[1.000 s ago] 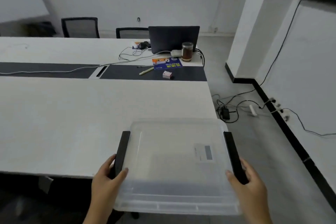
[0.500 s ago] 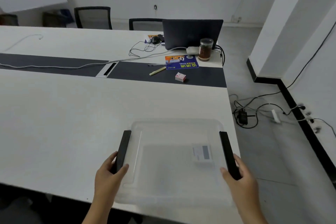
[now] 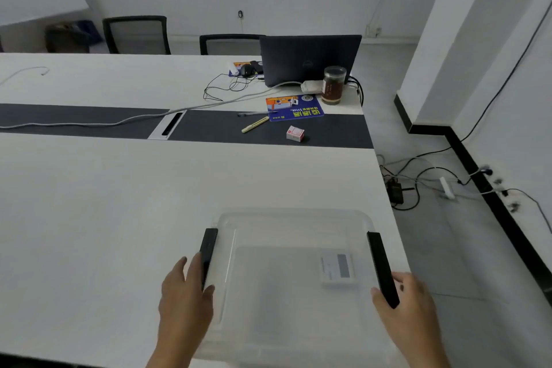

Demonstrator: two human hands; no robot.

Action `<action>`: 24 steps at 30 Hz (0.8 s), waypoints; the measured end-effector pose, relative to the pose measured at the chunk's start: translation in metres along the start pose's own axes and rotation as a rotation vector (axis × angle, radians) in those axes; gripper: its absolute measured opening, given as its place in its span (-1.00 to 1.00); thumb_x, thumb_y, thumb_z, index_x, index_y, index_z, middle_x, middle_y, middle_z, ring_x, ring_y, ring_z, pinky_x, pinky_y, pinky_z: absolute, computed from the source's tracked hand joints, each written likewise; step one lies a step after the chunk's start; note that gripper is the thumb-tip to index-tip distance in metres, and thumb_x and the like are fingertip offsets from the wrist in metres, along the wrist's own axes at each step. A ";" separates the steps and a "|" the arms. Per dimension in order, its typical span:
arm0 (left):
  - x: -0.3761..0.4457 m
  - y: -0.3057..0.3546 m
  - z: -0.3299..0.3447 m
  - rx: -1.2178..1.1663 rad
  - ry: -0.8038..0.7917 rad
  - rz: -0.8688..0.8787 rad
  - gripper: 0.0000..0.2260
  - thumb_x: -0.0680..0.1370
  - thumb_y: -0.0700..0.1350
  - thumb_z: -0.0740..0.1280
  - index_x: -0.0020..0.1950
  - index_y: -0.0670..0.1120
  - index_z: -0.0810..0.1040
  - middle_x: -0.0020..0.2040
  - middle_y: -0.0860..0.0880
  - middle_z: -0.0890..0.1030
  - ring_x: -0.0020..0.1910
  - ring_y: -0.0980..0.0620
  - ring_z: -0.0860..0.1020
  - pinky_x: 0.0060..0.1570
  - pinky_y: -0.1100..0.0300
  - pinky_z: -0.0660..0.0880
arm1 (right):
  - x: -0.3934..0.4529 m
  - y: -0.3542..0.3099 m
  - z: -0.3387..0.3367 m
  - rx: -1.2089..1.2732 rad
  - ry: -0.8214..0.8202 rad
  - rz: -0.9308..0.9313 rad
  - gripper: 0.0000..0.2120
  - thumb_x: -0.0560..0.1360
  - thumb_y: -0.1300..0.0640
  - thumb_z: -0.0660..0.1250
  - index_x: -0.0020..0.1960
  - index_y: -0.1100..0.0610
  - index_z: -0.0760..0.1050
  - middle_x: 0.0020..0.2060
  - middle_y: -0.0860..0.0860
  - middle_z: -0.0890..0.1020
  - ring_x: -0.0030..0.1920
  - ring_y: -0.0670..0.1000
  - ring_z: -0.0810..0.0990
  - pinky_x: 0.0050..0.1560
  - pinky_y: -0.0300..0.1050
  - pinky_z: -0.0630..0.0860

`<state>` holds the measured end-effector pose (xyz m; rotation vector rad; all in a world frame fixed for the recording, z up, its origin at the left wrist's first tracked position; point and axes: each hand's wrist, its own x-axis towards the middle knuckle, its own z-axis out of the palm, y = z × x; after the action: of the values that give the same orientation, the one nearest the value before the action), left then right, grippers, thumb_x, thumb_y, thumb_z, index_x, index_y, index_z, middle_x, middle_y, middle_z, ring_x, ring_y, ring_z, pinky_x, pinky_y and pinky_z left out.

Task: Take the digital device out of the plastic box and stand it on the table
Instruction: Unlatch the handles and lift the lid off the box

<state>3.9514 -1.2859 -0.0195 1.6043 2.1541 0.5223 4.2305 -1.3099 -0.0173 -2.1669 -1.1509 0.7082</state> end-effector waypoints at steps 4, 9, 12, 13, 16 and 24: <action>0.011 0.035 0.025 0.214 0.012 0.288 -0.71 0.48 -0.05 0.27 0.10 -0.19 0.49 0.09 -0.34 0.60 0.10 -0.36 0.54 -0.10 -0.19 0.56 | 0.009 -0.012 0.006 -0.174 -0.133 -0.053 -0.46 0.53 0.05 0.13 0.42 0.22 0.04 0.25 0.23 0.42 0.14 0.20 0.49 -0.03 -0.02 0.42; 0.024 0.068 0.053 0.291 -0.160 0.372 0.09 0.07 0.33 -0.71 0.47 -0.04 -0.04 0.47 -0.09 -0.18 0.39 -0.03 -0.29 0.39 0.11 -0.23 | 0.012 -0.010 0.010 -0.295 -0.159 -0.066 -0.41 0.57 -0.03 -0.03 0.45 0.11 -0.26 0.16 0.17 0.52 0.02 0.10 0.55 -0.19 -0.14 0.34; 0.023 0.072 0.051 0.310 -0.194 0.383 0.15 -0.05 0.31 -0.75 0.47 -0.01 -0.14 0.46 -0.01 -0.28 0.30 0.04 -0.41 0.32 0.19 -0.45 | 0.016 -0.007 0.013 -0.337 -0.152 -0.078 -0.43 0.58 0.01 -0.05 0.45 0.14 -0.25 0.01 0.14 0.58 -0.23 0.05 0.43 -0.26 -0.17 0.28; 0.024 0.070 0.052 0.332 -0.182 0.392 0.15 -0.05 0.31 -0.75 0.47 -0.01 -0.14 0.43 0.00 -0.31 0.30 0.05 -0.41 0.33 0.18 -0.45 | 0.017 -0.005 0.014 -0.346 -0.151 -0.080 -0.44 0.58 0.03 -0.04 0.45 0.14 -0.24 0.00 0.15 0.58 -0.25 0.04 0.39 -0.26 -0.17 0.27; 0.020 0.073 0.048 0.338 -0.172 0.378 0.11 -0.01 0.31 -0.74 0.47 0.00 -0.16 0.42 0.01 -0.32 0.30 0.07 -0.40 0.38 0.11 -0.35 | 0.018 -0.002 0.013 -0.320 -0.146 -0.079 -0.45 0.58 0.05 -0.02 0.46 0.14 -0.21 0.00 0.17 0.57 -0.22 0.06 0.41 -0.23 -0.16 0.28; 0.024 0.064 0.060 0.424 -0.223 0.358 -0.42 0.56 0.09 -0.23 0.11 -0.04 0.56 0.12 -0.09 0.64 0.20 -0.08 0.52 0.40 0.13 -0.15 | 0.017 -0.005 0.004 -0.127 -0.203 -0.055 -0.48 0.57 0.10 0.06 0.46 0.08 -0.06 0.17 0.26 0.54 0.05 0.20 0.54 -0.14 -0.12 0.33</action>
<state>4.0288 -1.2419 -0.0391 2.1788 1.9026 -0.0285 4.2334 -1.2923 -0.0191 -2.1969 -1.3881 0.8682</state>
